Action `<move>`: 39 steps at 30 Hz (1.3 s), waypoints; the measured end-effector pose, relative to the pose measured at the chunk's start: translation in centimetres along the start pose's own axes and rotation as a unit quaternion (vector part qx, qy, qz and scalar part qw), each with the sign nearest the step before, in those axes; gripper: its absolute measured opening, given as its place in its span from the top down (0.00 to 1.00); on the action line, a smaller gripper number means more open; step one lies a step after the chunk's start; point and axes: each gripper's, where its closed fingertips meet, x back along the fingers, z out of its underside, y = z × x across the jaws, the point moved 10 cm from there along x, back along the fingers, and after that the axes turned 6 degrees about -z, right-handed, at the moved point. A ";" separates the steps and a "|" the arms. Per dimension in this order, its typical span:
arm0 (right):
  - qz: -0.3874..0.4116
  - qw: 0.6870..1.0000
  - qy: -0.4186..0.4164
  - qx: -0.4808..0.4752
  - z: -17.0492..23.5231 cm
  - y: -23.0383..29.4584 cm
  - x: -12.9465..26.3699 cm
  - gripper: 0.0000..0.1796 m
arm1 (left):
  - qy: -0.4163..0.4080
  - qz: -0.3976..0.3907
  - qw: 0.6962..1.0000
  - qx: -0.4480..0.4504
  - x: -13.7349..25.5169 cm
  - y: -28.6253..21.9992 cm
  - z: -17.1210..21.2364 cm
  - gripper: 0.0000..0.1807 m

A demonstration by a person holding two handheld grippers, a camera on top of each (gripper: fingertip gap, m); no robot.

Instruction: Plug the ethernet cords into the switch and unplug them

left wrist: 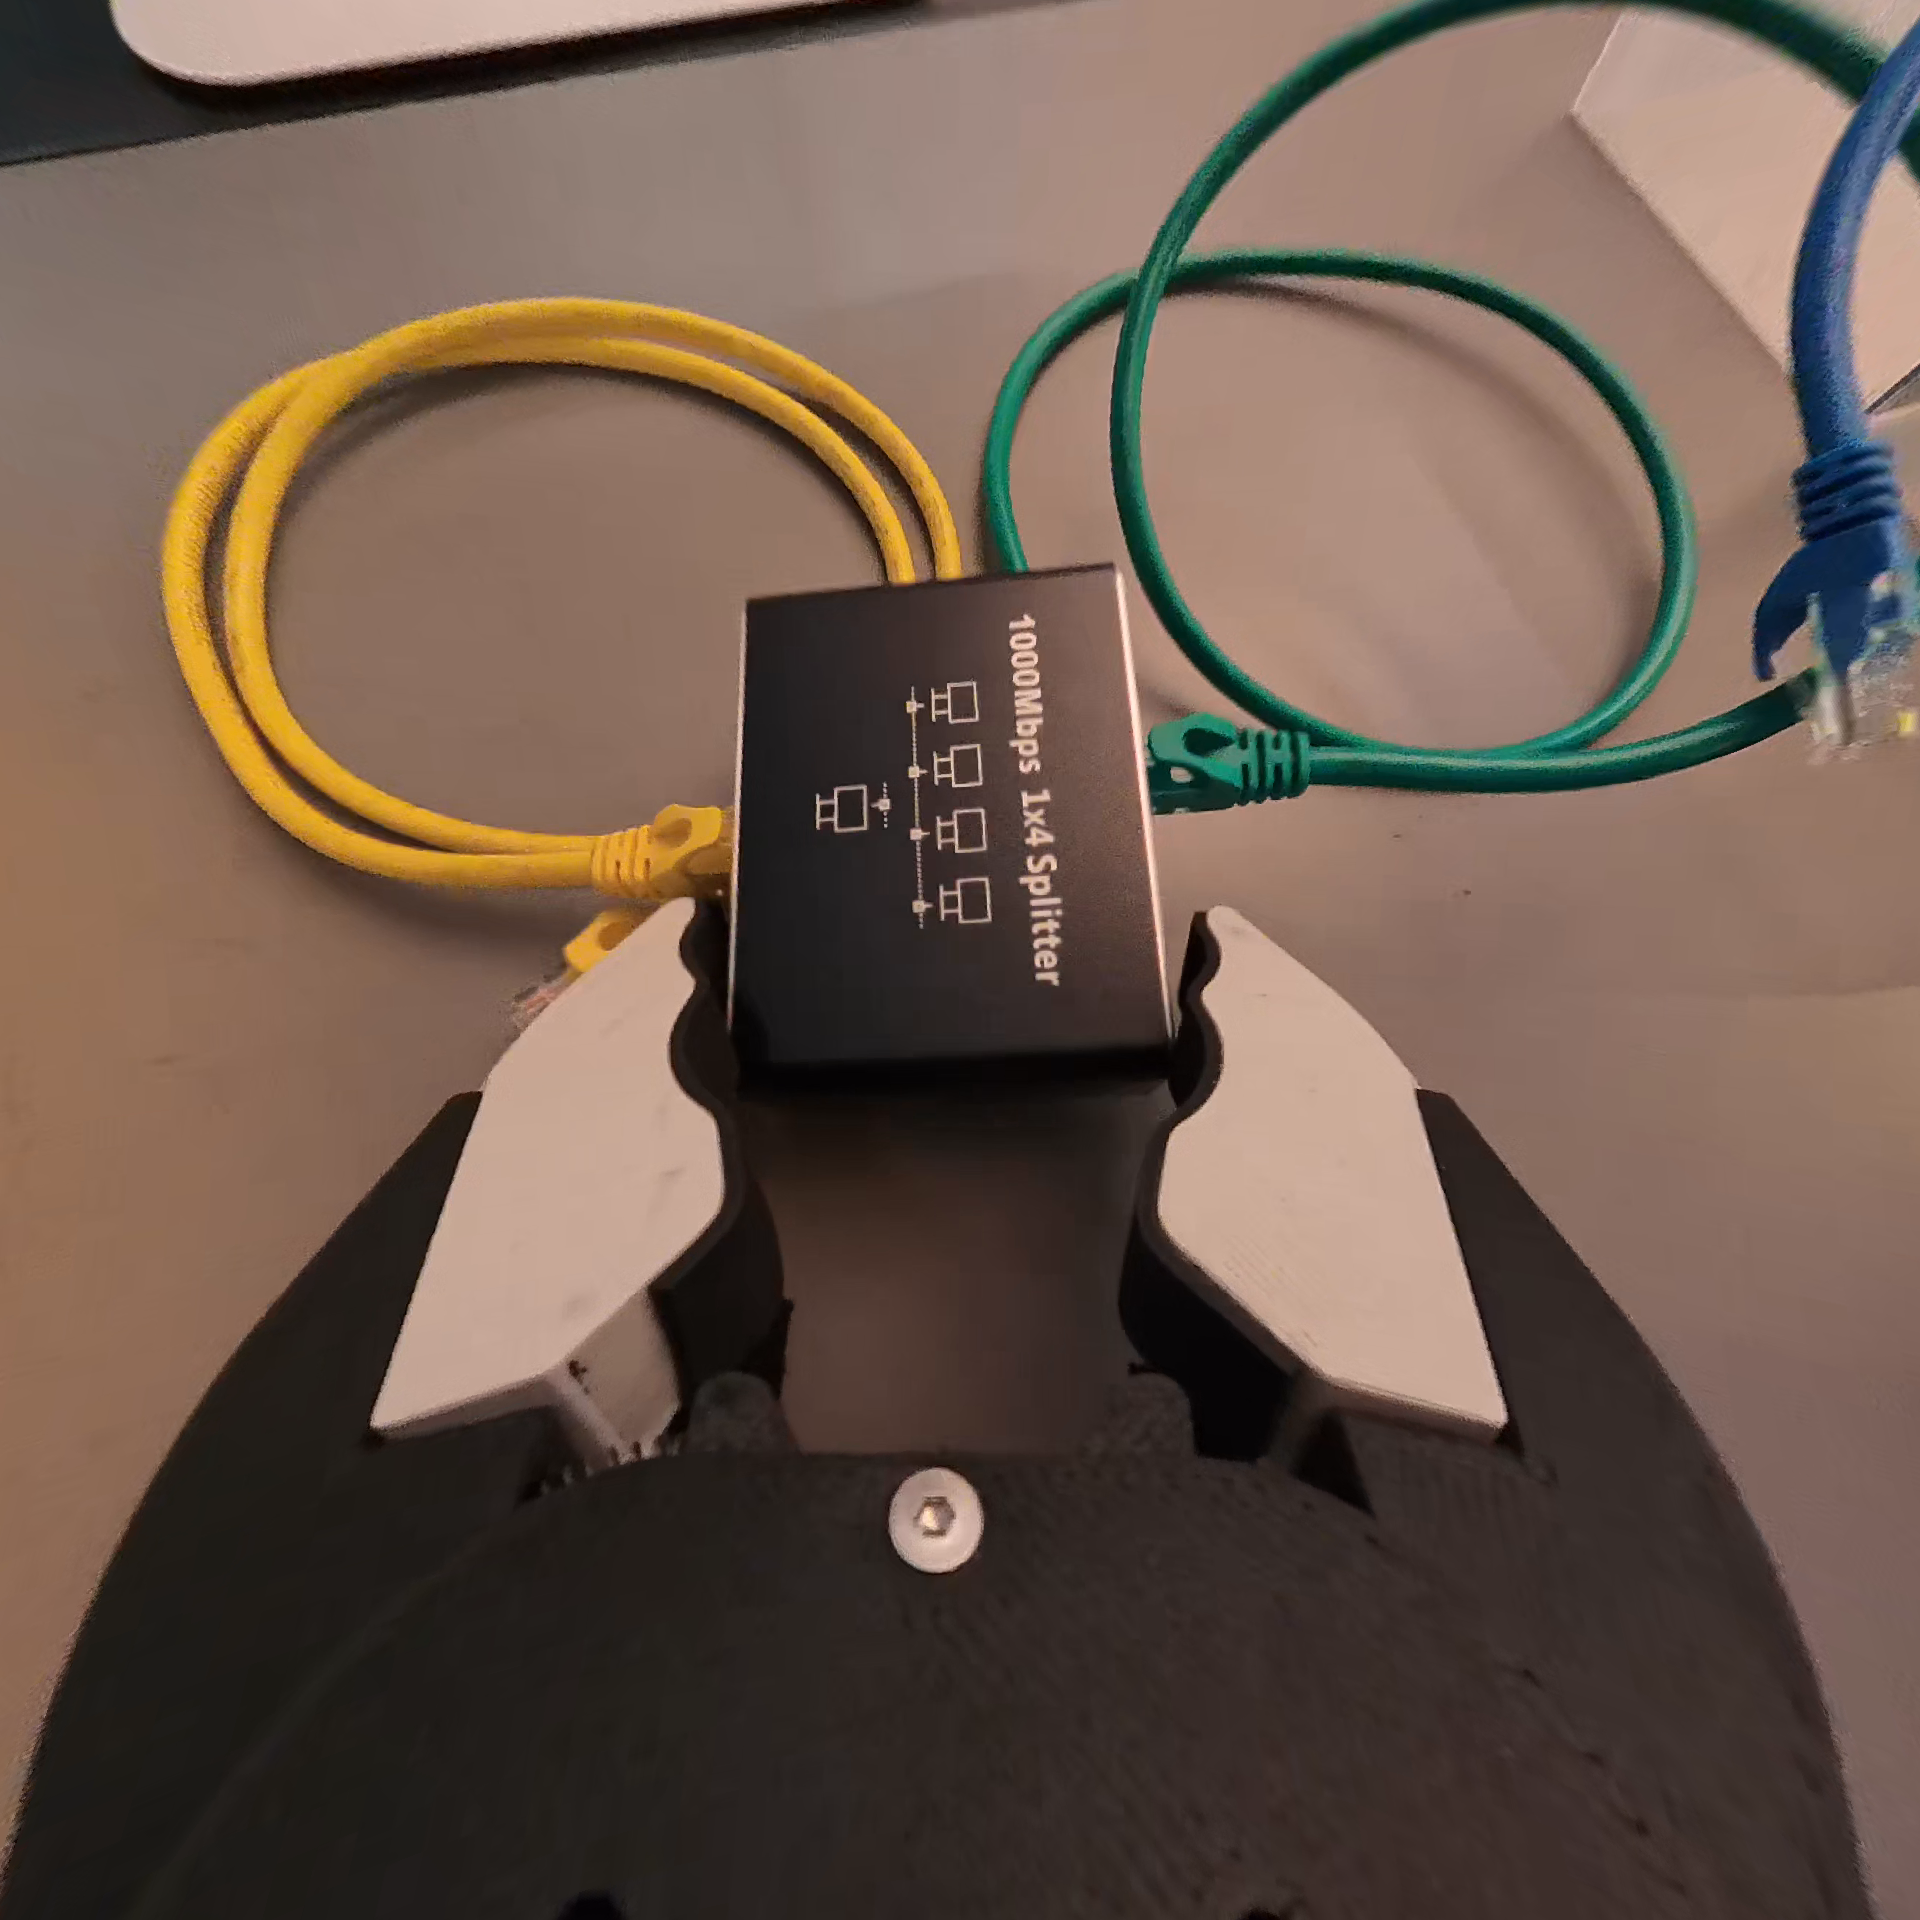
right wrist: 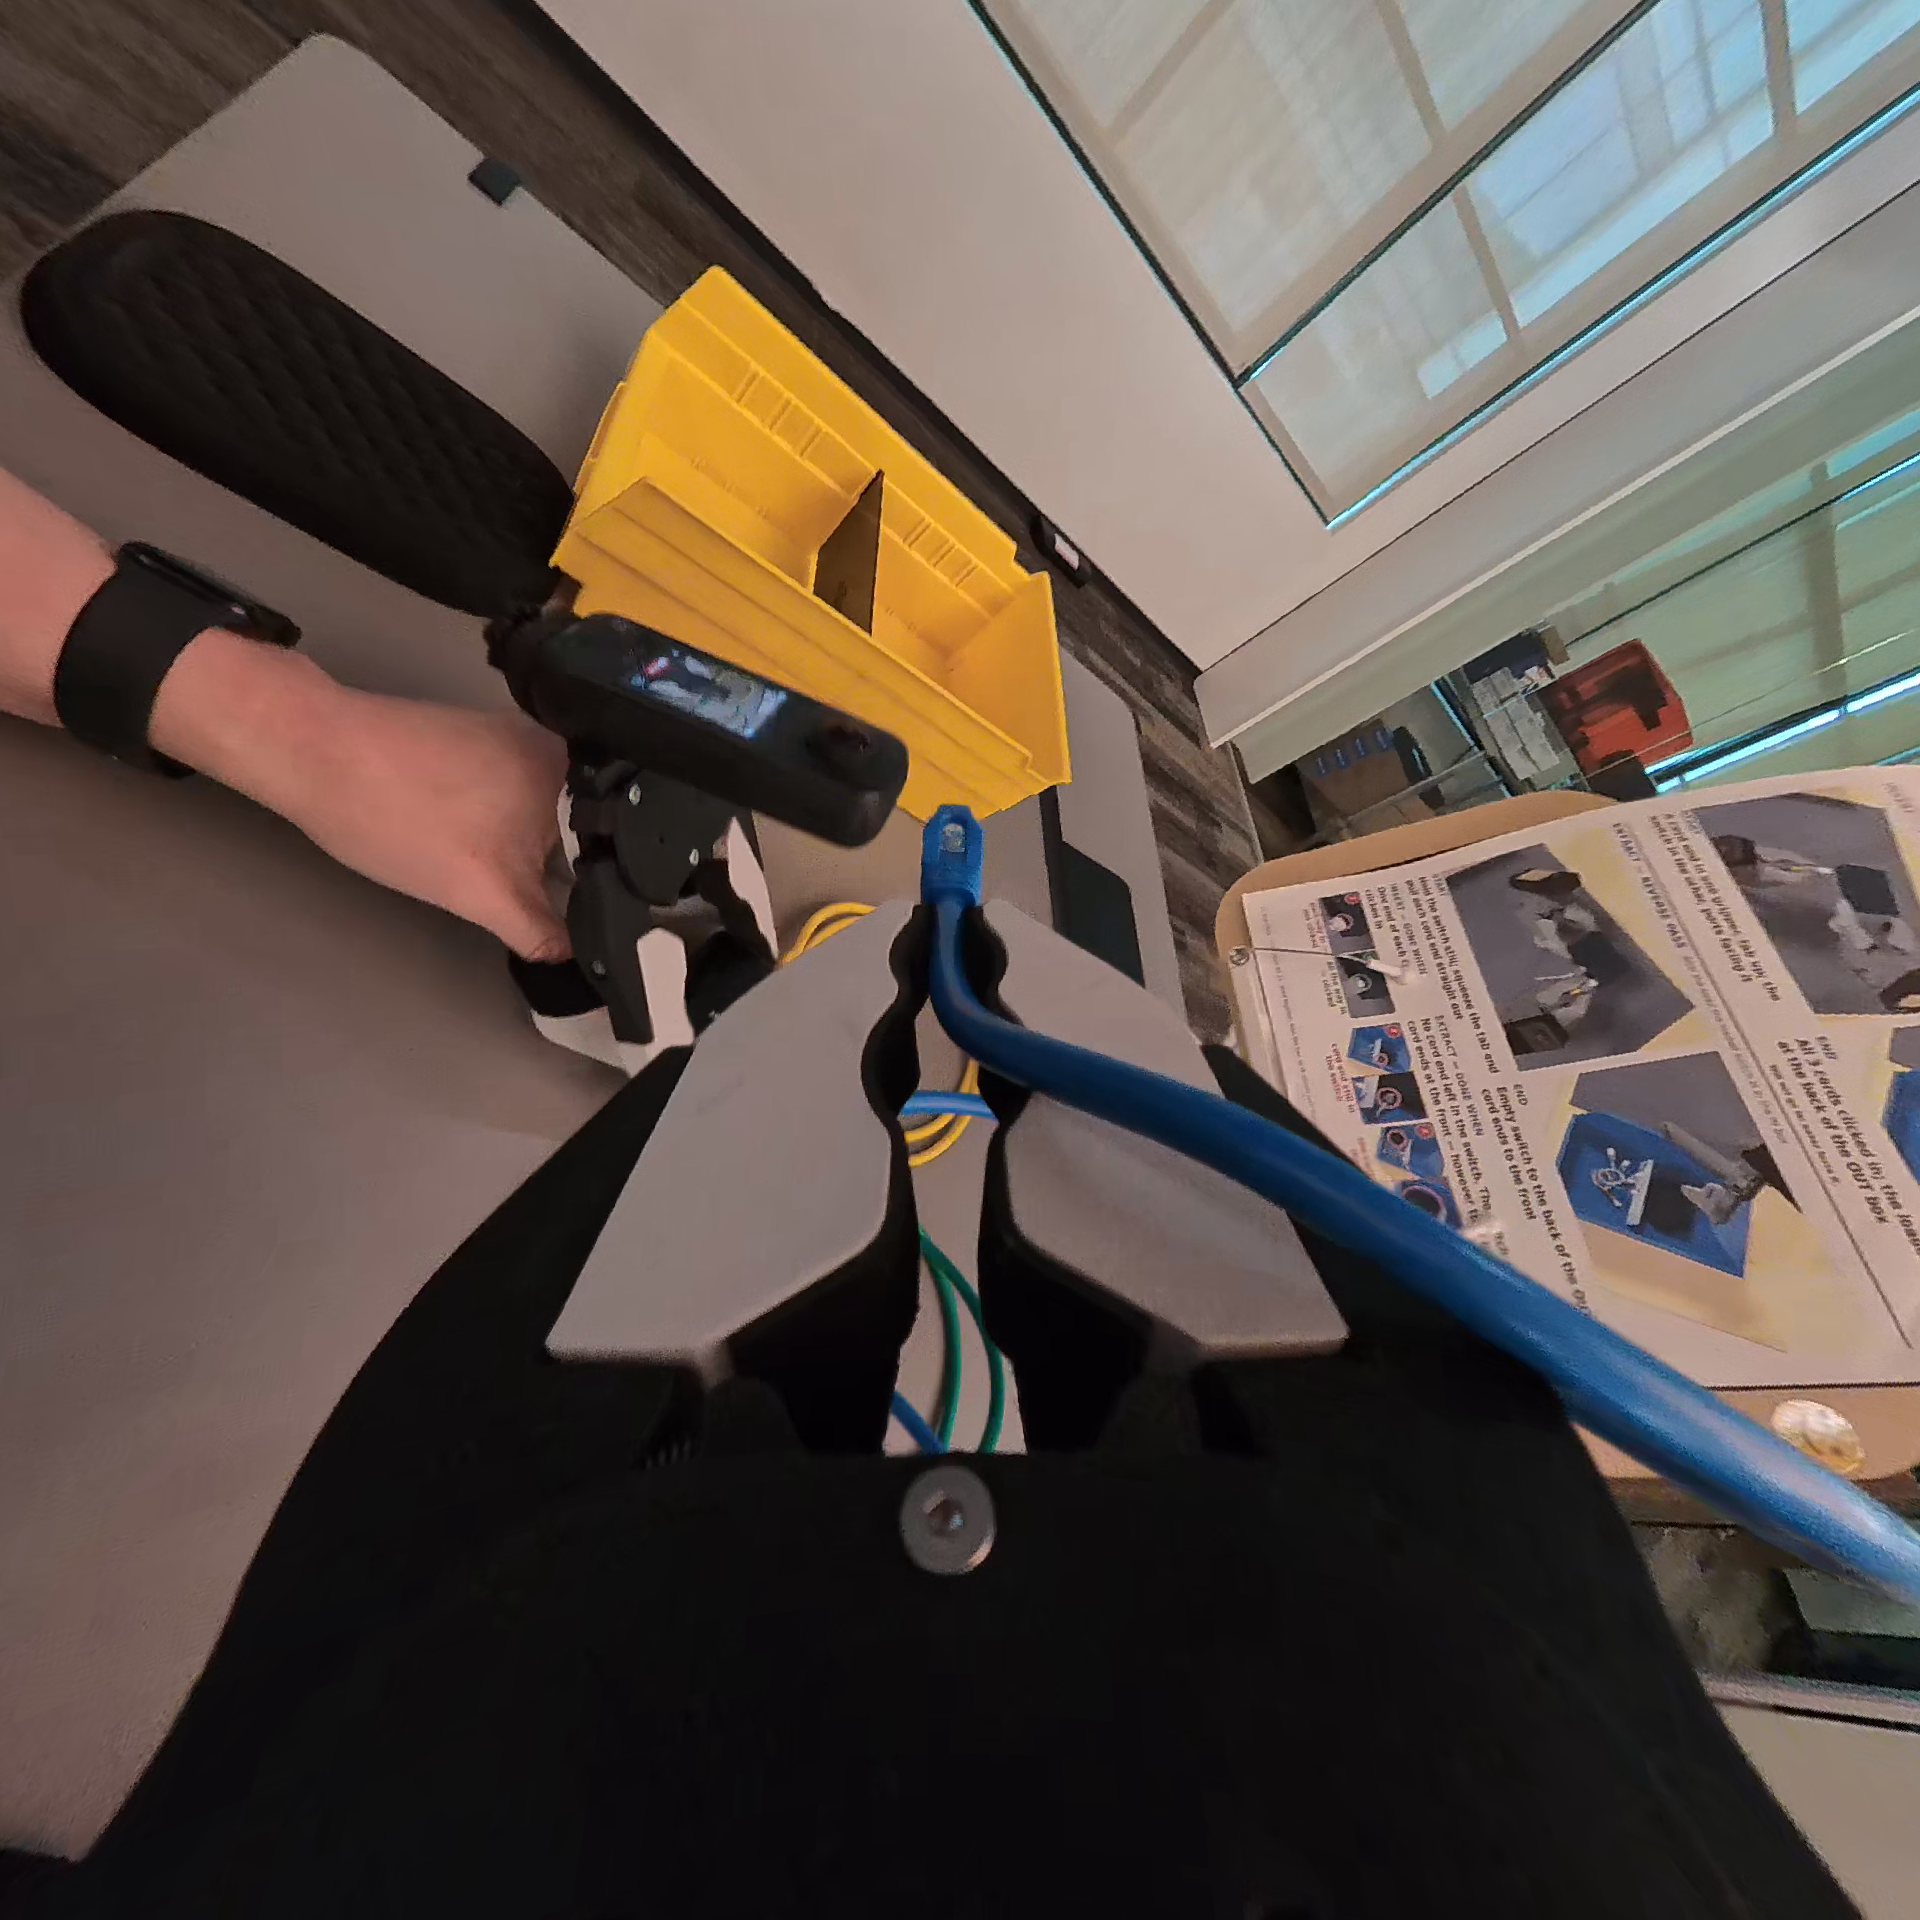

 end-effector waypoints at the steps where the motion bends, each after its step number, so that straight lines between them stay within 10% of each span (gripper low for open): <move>1: -0.004 1.000 0.006 -0.002 0.1 0.1 -0.3 0.96 | -0.007 0.004 1.000 0.006 0.2 0.2 0.0 0.54; 10: -0.013 0.998 0.062 -0.019 0.9 0.2 -2.5 0.96 | -0.027 0.022 0.999 0.028 1.1 1.5 0.2 0.55; 24: 0.067 0.993 -0.085 -0.044 -7.1 1.4 6.6 0.97 | -0.094 0.081 0.984 0.125 2.6 3.6 -0.2 0.55; 39: -0.046 0.978 0.010 -0.204 -4.3 1.2 -3.4 0.97 | -0.257 0.184 0.913 0.259 6.0 6.0 -0.5 0.55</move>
